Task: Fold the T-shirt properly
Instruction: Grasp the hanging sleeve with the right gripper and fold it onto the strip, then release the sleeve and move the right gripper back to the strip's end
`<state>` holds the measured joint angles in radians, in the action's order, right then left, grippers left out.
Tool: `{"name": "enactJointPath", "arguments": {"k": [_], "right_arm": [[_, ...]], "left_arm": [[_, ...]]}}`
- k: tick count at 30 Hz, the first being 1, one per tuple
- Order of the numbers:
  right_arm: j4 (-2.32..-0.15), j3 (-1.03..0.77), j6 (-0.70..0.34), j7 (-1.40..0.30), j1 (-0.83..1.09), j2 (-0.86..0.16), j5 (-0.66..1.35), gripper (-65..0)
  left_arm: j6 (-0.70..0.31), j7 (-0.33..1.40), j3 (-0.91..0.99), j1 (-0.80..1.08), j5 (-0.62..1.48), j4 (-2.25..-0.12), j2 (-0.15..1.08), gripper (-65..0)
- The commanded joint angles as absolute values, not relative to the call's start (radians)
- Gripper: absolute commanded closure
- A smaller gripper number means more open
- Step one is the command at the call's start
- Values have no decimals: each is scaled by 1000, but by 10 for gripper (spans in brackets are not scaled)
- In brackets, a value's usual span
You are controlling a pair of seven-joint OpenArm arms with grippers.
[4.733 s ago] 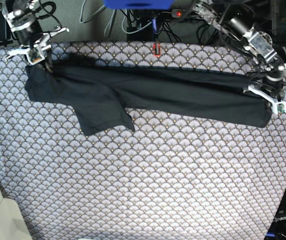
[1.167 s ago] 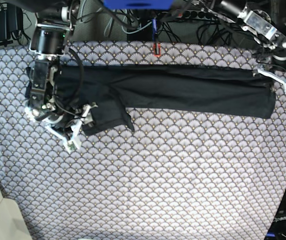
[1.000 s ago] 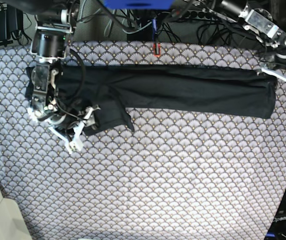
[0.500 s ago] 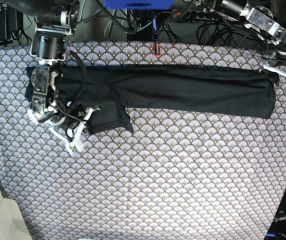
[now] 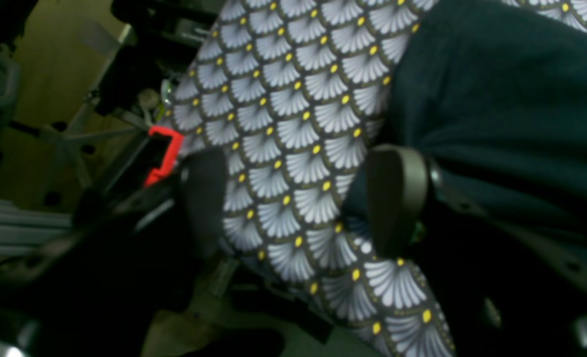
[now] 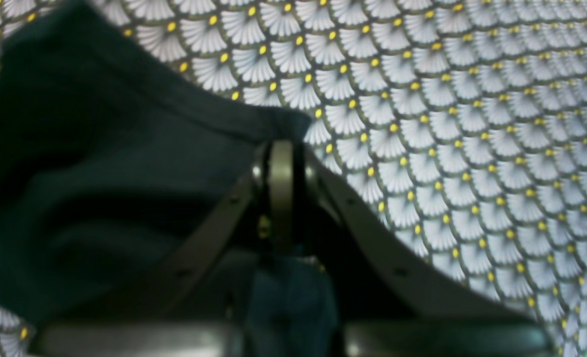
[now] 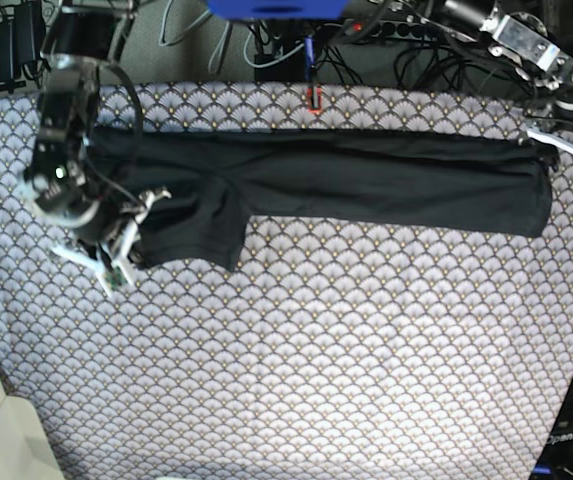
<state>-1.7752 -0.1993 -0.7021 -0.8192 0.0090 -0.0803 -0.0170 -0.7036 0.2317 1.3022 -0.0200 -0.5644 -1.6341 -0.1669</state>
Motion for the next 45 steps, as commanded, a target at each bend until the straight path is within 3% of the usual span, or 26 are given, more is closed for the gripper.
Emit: {"name": "enactJointPath", "arguments": {"k": [1, 8, 20, 28, 45], "right_arm": [[-1828, -199, -698, -796, 28, -85, -1, 0], [-1962, -200, -698, -759, 189, -108, 45, 0], [-1962, -209, -698, -587, 407, -332, 268, 0], [-1959, -243, -698, -478, 498, -357, 268, 0], [-1886, -257, -698, -476, 515, -380, 265, 0]], "left_arm": [[-698, 208, 1302, -27, -552, -1649, -157, -428], [-698, 205, 1299, -28, -552, -1647, -157, -428], [-698, 203, 1297, -25, -553, -1624, -157, -428], [-698, 202, 1303, -25, -555, -1544, -122, -428], [-698, 202, 1303, -25, -555, -1540, -105, -428]]}}
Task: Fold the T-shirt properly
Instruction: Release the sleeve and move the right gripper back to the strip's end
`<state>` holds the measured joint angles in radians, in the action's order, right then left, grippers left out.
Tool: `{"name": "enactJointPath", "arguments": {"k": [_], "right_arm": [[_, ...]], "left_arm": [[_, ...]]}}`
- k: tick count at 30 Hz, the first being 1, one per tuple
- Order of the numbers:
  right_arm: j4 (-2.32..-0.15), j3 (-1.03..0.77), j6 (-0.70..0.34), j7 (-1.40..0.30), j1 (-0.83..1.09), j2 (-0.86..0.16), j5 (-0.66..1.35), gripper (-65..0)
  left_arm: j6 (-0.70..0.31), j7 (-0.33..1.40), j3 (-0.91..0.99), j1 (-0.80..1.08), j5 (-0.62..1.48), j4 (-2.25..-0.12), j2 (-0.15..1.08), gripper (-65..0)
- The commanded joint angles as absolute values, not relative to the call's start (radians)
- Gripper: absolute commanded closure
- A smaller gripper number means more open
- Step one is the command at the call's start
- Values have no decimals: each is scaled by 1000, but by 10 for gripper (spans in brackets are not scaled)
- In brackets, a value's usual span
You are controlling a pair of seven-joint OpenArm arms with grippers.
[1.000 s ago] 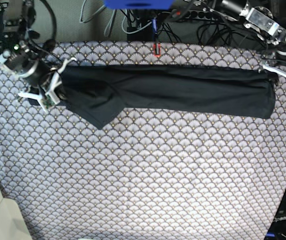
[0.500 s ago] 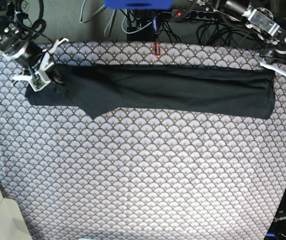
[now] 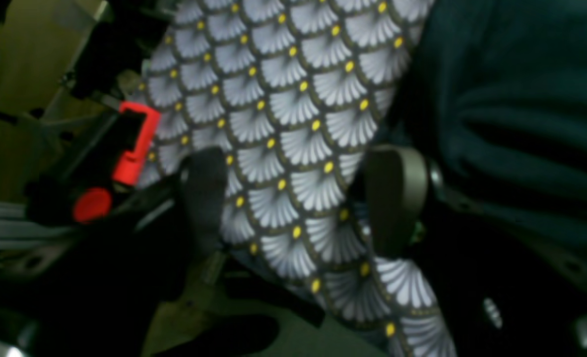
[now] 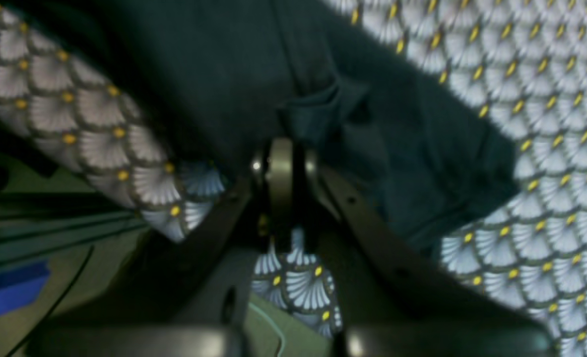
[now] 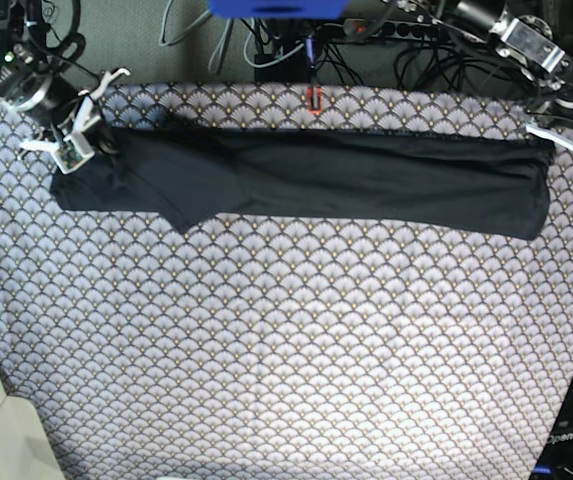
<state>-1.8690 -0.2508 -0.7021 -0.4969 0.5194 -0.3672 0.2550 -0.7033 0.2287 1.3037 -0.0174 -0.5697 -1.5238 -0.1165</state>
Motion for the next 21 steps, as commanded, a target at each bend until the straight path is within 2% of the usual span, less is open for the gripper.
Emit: {"name": "enactJointPath", "arguments": {"k": [1, 12, 21], "right_arm": [[-1867, -257, -698, -476, 509, -380, 265, 0], [-1790, -262, -698, -481, 464, -377, 263, -2], [-1790, -262, -698, -503, 466, -375, 263, -180]], "left_arm": [[-698, 202, 1303, -25, -555, -1543, -105, -428], [-698, 202, 1303, -25, -555, -1543, -105, -428], [-698, 205, 1303, -25, -552, -1544, -85, -428]]}}
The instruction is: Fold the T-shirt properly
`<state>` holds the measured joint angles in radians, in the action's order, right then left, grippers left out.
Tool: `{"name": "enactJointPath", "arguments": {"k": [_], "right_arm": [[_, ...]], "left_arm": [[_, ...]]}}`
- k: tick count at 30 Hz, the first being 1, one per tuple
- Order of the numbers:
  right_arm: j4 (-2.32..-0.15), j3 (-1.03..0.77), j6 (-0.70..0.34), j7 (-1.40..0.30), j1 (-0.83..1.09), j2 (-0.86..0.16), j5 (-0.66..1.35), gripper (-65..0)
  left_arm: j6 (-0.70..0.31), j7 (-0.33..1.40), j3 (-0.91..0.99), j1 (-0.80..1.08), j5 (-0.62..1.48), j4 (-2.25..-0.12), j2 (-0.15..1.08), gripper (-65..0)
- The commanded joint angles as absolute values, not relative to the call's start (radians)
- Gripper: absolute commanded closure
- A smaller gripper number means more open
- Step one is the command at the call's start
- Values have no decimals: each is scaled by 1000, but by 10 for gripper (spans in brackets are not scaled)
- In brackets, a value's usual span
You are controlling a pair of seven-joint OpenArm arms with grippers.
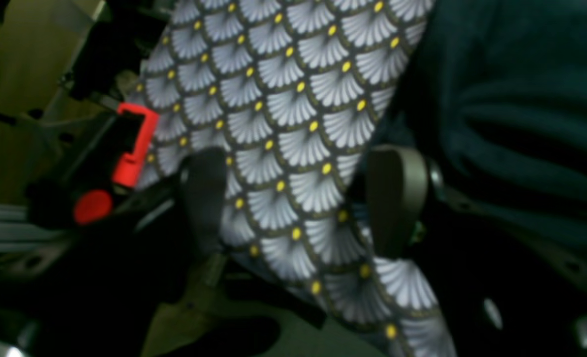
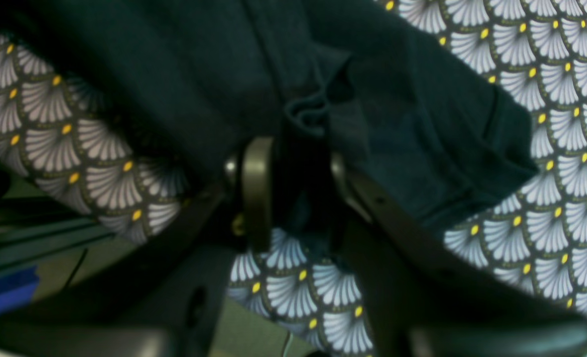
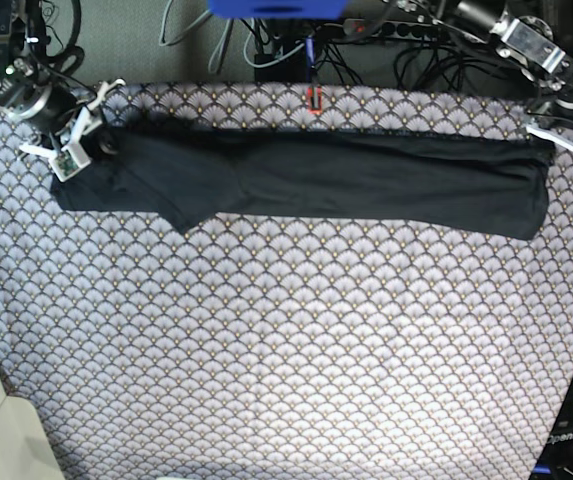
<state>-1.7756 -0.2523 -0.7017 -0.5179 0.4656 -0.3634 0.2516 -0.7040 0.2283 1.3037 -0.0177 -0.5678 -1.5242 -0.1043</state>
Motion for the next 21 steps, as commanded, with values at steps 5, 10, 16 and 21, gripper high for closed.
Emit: {"name": "enactJointPath", "arguments": {"k": [5, 10, 16, 21], "right_arm": [[-1718, -263, -698, -567, 412, -377, 263, -279], [-1610, -292, -698, -567, 364, -380, 263, -335], [-1598, -358, -698, -562, 364, -380, 263, -340], [-1595, -358, -698, -561, 364, -381, 263, -340]], "left_arm": [[-698, 206, 1303, -33, -552, -1546, -85, -428], [-698, 209, 1305, -51, -550, -1572, -84, -428], [-698, 211, 1333, -96, -550, -1575, -77, -428], [-698, 289, 1345, -140, -552, -1561, -51, -429]]}}
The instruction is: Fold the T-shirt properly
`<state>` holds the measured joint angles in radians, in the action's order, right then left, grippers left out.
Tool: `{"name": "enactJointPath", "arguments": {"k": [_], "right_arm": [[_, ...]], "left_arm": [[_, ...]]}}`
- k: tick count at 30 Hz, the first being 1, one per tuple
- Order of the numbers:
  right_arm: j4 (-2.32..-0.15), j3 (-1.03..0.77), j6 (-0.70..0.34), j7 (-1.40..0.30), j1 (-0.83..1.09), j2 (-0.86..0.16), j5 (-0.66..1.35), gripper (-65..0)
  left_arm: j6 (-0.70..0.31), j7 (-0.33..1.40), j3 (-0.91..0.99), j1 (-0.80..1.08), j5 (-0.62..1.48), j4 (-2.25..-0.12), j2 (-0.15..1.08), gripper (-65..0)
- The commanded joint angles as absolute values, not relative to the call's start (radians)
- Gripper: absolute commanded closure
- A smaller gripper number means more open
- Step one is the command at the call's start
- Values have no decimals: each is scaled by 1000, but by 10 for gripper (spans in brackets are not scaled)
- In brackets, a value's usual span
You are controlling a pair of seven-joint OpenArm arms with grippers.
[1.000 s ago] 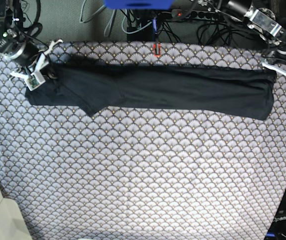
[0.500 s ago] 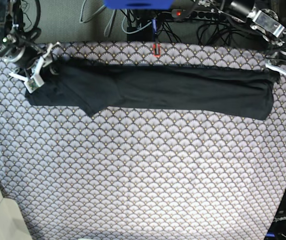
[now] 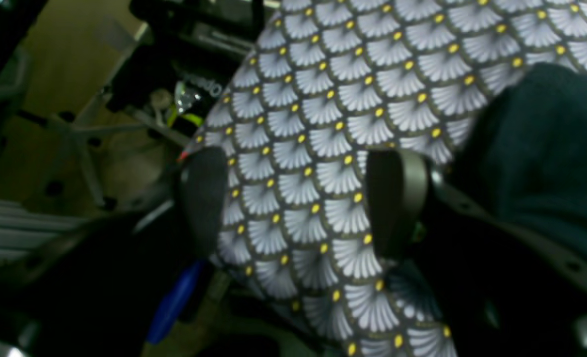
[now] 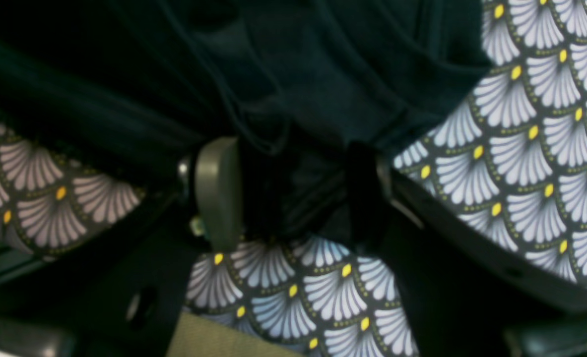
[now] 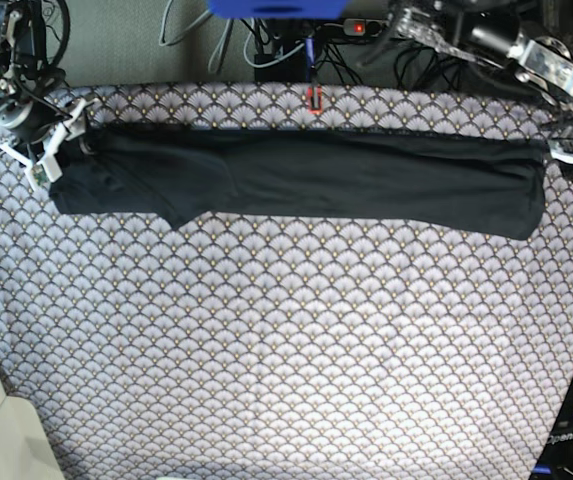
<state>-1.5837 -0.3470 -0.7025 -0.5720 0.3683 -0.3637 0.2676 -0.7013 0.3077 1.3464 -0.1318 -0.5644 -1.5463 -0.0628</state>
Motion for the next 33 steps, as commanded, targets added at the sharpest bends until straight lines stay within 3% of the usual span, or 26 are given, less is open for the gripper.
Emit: {"name": "enactJointPath", "arguments": {"k": [1, 33], "right_arm": [[-1595, -355, -698, -561, 364, -381, 263, -340], [-1593, -351, -698, -561, 364, -375, 263, -340]], "left_arm": [[-698, 311, 1343, -140, -552, -1561, -47, -429], [-698, 423, 1228, -242, -552, -1494, -73, -429]]}}
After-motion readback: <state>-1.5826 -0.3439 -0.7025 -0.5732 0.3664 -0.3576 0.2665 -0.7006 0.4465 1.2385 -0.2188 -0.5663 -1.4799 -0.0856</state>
